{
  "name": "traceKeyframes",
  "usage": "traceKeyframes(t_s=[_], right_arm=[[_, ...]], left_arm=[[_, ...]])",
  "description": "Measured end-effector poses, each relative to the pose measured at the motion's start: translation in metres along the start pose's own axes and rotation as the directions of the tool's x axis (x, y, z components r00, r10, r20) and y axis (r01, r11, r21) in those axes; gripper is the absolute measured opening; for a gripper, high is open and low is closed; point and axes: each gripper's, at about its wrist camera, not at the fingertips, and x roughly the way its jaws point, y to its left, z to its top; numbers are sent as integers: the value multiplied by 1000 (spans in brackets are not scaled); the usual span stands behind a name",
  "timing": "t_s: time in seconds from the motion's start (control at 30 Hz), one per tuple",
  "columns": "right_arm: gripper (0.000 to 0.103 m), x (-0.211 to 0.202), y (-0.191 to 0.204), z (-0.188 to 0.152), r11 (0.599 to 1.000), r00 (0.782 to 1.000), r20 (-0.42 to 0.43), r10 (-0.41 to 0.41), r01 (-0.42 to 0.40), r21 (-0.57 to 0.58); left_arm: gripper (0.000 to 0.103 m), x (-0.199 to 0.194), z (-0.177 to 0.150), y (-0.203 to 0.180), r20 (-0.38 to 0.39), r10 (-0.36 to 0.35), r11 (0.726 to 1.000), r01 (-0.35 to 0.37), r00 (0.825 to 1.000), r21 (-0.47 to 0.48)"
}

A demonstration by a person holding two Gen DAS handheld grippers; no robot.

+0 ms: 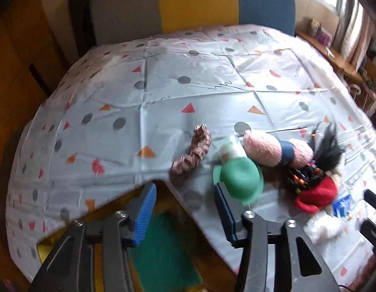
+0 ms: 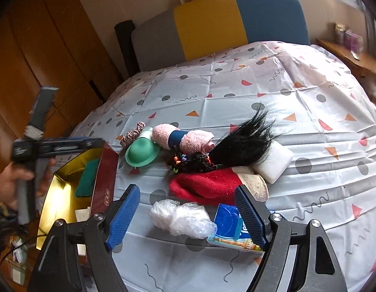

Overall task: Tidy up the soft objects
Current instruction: 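Reach to the brown scrunchie and grasp it with the left gripper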

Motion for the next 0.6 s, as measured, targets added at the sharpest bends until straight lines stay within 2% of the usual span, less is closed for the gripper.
traceKeyframes(t_s=[0.17, 0.3, 0.43, 0.47, 0.53, 0.6], right_arm=[[83, -3, 4, 1, 1000, 1000, 6, -11, 11, -16], [85, -4, 2, 1, 1000, 1000, 11, -5, 5, -7], [85, -5, 1, 2, 1000, 1000, 14, 0, 0, 1], [85, -6, 1, 2, 1000, 1000, 17, 2, -2, 0], [85, -5, 0, 2, 1000, 1000, 16, -1, 1, -1], [85, -5, -2, 2, 1000, 1000, 17, -8, 8, 10]], left_arm=[[41, 39, 24, -12, -57, 16, 999, -14, 998, 30], [36, 59, 35, -17, -71, 26, 999, -23, 997, 42], [13, 80, 40, -18, -123, 25, 999, -21, 992, 39], [11, 85, 40, -18, -133, 24, 999, -21, 991, 30], [8, 84, 38, -13, -118, 8, 1000, -8, 993, -5], [8, 70, 35, -8, -76, -41, 998, 37, 996, -42]])
